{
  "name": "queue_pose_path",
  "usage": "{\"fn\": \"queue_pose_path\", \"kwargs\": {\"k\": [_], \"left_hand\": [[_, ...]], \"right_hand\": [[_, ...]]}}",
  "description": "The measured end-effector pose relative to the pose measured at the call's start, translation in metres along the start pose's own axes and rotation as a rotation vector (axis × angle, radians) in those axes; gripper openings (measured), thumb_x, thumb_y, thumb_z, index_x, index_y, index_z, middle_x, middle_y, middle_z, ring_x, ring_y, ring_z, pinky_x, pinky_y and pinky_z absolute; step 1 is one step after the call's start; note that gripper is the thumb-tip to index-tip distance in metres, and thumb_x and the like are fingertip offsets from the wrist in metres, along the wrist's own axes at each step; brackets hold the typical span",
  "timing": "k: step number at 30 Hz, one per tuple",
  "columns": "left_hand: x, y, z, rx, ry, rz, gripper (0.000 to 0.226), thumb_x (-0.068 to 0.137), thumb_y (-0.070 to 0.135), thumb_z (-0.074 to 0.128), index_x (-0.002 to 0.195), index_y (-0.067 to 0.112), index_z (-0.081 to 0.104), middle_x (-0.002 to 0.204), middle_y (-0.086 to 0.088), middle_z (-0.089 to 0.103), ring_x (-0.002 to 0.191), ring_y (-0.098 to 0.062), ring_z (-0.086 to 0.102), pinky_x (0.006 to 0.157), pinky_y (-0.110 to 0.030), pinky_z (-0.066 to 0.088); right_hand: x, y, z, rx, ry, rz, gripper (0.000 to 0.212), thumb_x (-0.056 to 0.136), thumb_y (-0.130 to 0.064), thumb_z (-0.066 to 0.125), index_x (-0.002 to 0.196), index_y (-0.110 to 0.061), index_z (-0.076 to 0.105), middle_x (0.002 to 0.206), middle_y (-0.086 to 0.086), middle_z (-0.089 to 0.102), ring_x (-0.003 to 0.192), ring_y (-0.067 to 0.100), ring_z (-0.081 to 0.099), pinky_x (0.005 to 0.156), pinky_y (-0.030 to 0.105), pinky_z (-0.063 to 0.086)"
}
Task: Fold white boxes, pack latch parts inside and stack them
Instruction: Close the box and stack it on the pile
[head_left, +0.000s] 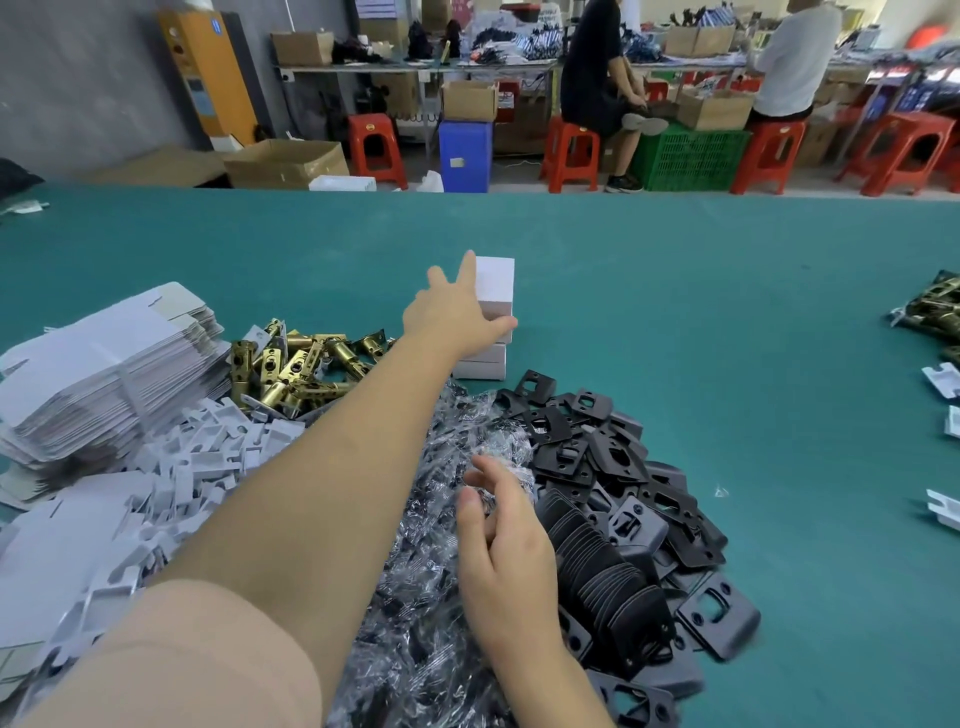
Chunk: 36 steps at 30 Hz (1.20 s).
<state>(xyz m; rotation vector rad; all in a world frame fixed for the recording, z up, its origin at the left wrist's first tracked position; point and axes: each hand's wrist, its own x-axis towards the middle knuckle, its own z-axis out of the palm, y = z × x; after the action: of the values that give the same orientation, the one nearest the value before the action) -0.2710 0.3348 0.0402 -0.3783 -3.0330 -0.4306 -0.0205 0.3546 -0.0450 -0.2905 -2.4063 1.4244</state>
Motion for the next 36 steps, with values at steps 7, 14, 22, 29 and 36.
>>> {"fn": "queue_pose_path", "kwargs": {"k": [7,14,22,29,36], "left_hand": [[-0.006,0.031,0.017,-0.134,0.04,-0.176,0.117,0.081,0.055,0.077,0.162,0.029,-0.004,0.156,-0.019,0.017,0.079,-0.034,0.054,0.061,-0.035,0.043],[-0.007,0.024,0.023,-0.193,0.078,-0.201,0.093,0.083,0.042,0.078,0.153,0.024,0.02,0.14,-0.015,0.029,0.061,-0.024,0.044,0.05,-0.031,0.036],[-0.008,0.022,0.027,-0.213,0.101,-0.215,0.101,0.081,0.036,0.08,0.157,0.024,0.014,0.152,-0.017,0.017,0.075,-0.034,0.051,0.051,-0.03,0.038],[-0.007,0.023,0.028,-0.349,0.075,-0.175,0.103,0.085,0.026,0.079,0.16,0.026,0.008,0.161,-0.019,0.002,0.109,-0.043,0.059,0.078,-0.041,0.053],[-0.024,0.007,0.009,-0.451,0.082,-0.102,0.097,0.091,0.036,0.075,0.161,0.026,0.009,0.166,-0.013,-0.007,0.136,-0.04,0.044,0.105,-0.048,0.045]], "right_hand": [[0.002,0.002,0.001,0.003,0.003,0.003,0.058,0.099,-0.065,0.025,0.145,-0.038,0.046,0.128,-0.036,0.053,0.115,-0.007,0.054,0.087,0.006,0.036],[0.003,0.004,0.001,-0.013,0.001,-0.003,0.06,0.098,-0.066,0.024,0.145,-0.036,0.047,0.134,-0.03,0.055,0.117,-0.008,0.053,0.088,0.004,0.034],[0.002,0.003,0.0,-0.021,-0.018,-0.012,0.057,0.1,-0.062,0.027,0.145,-0.035,0.048,0.137,-0.025,0.057,0.118,-0.003,0.056,0.095,0.022,0.045],[0.003,0.002,0.0,-0.015,-0.019,-0.018,0.055,0.1,-0.06,0.028,0.143,-0.035,0.051,0.131,-0.028,0.059,0.113,-0.003,0.06,0.092,0.025,0.047],[0.005,0.002,0.0,-0.043,-0.003,-0.027,0.049,0.101,-0.056,0.032,0.14,-0.034,0.053,0.122,-0.032,0.058,0.102,-0.016,0.056,0.084,0.008,0.041]]}}
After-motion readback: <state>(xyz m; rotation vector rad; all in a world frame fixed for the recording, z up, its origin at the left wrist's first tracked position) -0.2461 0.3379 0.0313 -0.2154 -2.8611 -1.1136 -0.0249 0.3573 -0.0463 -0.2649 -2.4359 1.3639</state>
